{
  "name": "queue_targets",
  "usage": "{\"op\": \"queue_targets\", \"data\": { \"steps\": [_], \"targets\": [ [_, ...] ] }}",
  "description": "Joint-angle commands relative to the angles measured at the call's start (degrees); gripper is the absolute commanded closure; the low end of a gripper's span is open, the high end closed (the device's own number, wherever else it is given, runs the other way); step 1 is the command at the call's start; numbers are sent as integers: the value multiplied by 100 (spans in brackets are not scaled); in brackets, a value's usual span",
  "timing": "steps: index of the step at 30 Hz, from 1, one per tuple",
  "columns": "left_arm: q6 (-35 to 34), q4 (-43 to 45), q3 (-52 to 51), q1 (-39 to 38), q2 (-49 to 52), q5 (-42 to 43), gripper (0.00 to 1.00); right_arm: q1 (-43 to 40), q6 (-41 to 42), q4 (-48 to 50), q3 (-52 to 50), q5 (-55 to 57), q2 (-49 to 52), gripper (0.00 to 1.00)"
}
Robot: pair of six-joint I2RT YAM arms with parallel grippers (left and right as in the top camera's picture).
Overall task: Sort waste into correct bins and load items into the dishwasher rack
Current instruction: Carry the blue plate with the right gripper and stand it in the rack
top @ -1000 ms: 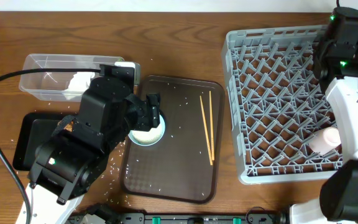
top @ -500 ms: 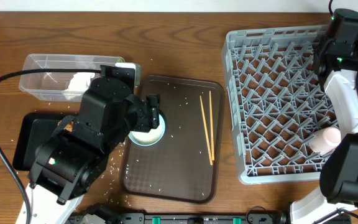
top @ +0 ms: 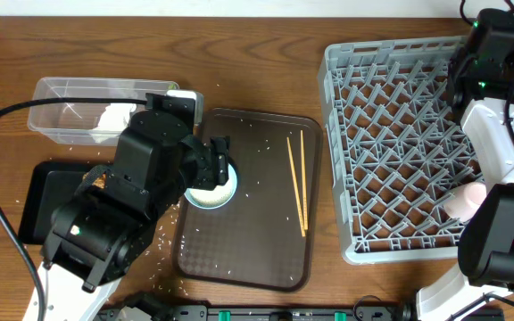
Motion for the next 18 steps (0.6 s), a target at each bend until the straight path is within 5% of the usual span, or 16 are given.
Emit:
{"op": "queue_targets", "data": {
  "steps": [1, 3, 10, 18],
  "targets": [
    [74, -37, 79, -17, 68, -24, 23, 105, 155, -192, 26, -83, -2, 98],
    [74, -48, 79, -17, 72, -24, 23, 142, 299, -293, 26, -85, -2, 93],
    [76, -61, 79, -17, 74, -24, 22, 374, 378, -319, 26, -81, -2, 32],
    [76, -229, 79, -17, 74, -24, 22, 564, 527, -85, 26, 151, -107, 21]
  ]
}}
